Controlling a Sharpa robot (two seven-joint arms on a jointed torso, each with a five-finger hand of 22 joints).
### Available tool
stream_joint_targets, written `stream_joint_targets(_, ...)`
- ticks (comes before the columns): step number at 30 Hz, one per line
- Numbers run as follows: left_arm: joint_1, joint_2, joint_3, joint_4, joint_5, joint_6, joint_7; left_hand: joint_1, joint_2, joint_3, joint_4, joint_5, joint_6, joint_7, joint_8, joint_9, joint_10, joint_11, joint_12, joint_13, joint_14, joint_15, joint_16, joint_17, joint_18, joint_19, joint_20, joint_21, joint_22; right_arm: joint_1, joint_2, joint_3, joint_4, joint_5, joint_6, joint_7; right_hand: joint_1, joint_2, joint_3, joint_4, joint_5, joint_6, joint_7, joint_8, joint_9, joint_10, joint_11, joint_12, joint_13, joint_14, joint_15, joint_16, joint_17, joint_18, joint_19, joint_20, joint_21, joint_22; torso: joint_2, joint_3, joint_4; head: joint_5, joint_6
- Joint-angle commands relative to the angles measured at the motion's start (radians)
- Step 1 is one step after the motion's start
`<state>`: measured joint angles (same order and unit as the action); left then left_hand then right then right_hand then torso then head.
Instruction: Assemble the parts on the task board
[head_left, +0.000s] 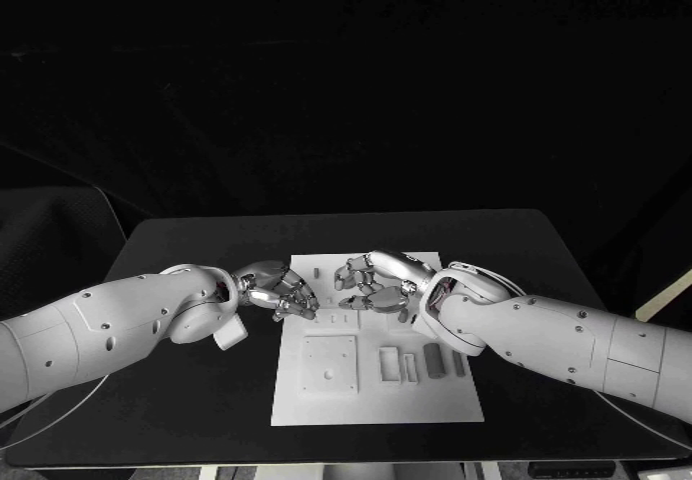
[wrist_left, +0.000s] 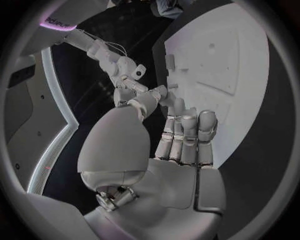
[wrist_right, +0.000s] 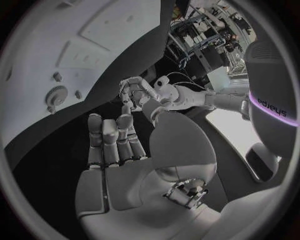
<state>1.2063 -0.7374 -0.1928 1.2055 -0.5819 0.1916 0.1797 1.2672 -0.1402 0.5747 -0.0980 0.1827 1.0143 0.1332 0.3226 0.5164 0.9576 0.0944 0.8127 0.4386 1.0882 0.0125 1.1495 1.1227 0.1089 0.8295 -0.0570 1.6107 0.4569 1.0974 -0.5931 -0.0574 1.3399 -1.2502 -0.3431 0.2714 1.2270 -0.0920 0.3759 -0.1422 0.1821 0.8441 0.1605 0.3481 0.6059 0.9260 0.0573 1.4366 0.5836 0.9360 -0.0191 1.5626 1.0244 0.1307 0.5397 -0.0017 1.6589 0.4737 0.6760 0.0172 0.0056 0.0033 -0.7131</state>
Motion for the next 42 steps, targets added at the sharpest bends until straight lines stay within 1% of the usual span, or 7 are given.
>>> stream_joint_targets(1,0.001,0.004,0.001,-0.003,0.075,0.118,-0.043,0.027,0.039,0.015,0.011,0.004,0.025,-0.008,0.013,0.011,0.003,-0.002,-0.004,-0.001,-0.002,-0.001,0.005,0.002,0.024,-0.002,-0.005,0.004,0.001,-0.001,0.005,-0.001,0.0,-0.064,0.027,0.02,0.009,0.0,0.005,0.0,0.003,0.005,-0.002,-0.004,0.0,0.006,-0.002,-0.005,-0.002,0.001,-0.005,-0.006,-0.001,0.015,0.004,0.002,0.11,-0.001,0.0,0.0,0.0002,-0.001,-0.001)
stream_joint_targets(3,0.001,0.005,0.001,-0.006,0.076,0.13,-0.045,0.027,0.039,0.014,0.011,0.004,0.024,-0.009,0.013,0.011,0.003,-0.002,-0.004,-0.001,-0.002,-0.001,0.005,0.002,0.023,-0.002,-0.005,0.004,0.001,-0.001,0.007,-0.004,0.002,-0.092,0.052,0.018,0.012,-0.002,0.005,0.0,0.003,0.004,-0.003,-0.005,0.0,0.006,-0.001,-0.006,-0.002,0.001,-0.005,-0.006,-0.001,0.015,0.003,0.002,0.11,-0.001,0.0,-0.0002,0.0002,-0.001,-0.001)
stream_joint_targets(5,0.001,0.006,0.001,-0.009,0.085,0.144,-0.052,0.027,0.04,0.013,0.011,0.004,0.023,-0.009,0.012,0.011,0.003,-0.002,-0.005,-0.002,-0.003,0.0,0.005,0.002,0.023,-0.002,-0.005,0.004,0.001,-0.001,0.007,-0.016,0.008,-0.111,0.071,0.017,0.017,-0.004,0.005,0.0,0.003,0.002,-0.005,-0.006,0.0,0.006,-0.001,-0.006,-0.003,0.0,-0.005,-0.007,-0.002,0.014,0.003,0.002,0.11,-0.001,0.0,0.0001,-0.0001,-0.002,-0.002)
stream_joint_targets(9,0.001,0.008,0.001,-0.014,0.091,0.178,-0.064,0.027,0.041,0.013,0.01,0.004,0.022,-0.009,0.012,0.01,0.003,-0.003,-0.006,-0.003,-0.004,0.0,0.005,0.002,0.023,-0.003,-0.005,0.003,0.001,-0.001,0.013,-0.027,0.018,-0.13,0.084,0.022,0.024,-0.008,0.004,0.001,0.002,-0.003,-0.008,-0.01,-0.002,0.005,0.0,-0.008,-0.004,-0.001,-0.005,-0.008,-0.002,0.013,0.002,0.003,0.108,-0.002,0.0,-0.0002,-0.0008,-0.002,-0.003)
stream_joint_targets(20,0.001,0.012,0.001,-0.011,0.09,0.223,-0.087,0.025,0.044,0.011,0.01,0.004,0.021,-0.009,0.011,0.01,0.002,-0.003,-0.007,-0.004,-0.007,0.001,0.005,0.002,0.022,-0.005,-0.004,0.003,0.001,-0.001,0.023,-0.033,0.038,-0.137,0.057,0.031,0.044,-0.021,-0.005,0.006,0.002,-0.044,-0.028,-0.029,-0.011,0.001,0.008,-0.015,-0.009,-0.006,0.0,-0.013,-0.006,0.007,-0.002,0.006,0.104,-0.005,0.0,0.0005,-0.0002,-0.001,-0.007)
stream_joint_targets(32,0.002,0.013,0.001,-0.002,0.09,0.251,-0.104,0.023,0.047,0.009,0.011,0.004,0.019,-0.008,0.01,0.01,0.001,-0.002,-0.009,-0.005,-0.009,0.002,0.004,0.002,0.021,-0.007,-0.003,0.003,0.001,-0.001,0.029,-0.034,0.037,-0.131,0.053,0.036,0.047,-0.02,-0.006,0.006,0.002,-0.051,-0.031,-0.032,-0.013,0.001,0.009,-0.015,-0.01,-0.006,0.0,-0.014,-0.006,0.007,-0.002,0.007,0.104,-0.005,0.0,0.0,-0.0001,0.0,-0.011)
stream_joint_targets(42,0.002,0.018,0.001,0.0,0.098,0.26,-0.112,0.021,0.053,0.007,0.011,0.004,0.017,-0.007,0.01,0.01,0.001,-0.002,-0.011,-0.006,-0.012,0.002,0.004,0.002,0.02,-0.009,-0.003,0.002,0.0,-0.001,0.046,-0.052,0.021,-0.134,0.075,0.037,0.085,-0.005,0.02,0.009,0.003,-0.053,-0.029,-0.029,-0.013,0.003,0.011,-0.017,-0.013,-0.005,0.002,-0.015,-0.008,0.006,0.0,0.007,0.102,-0.007,0.0,-0.0007,0.0007,0.001,-0.012)
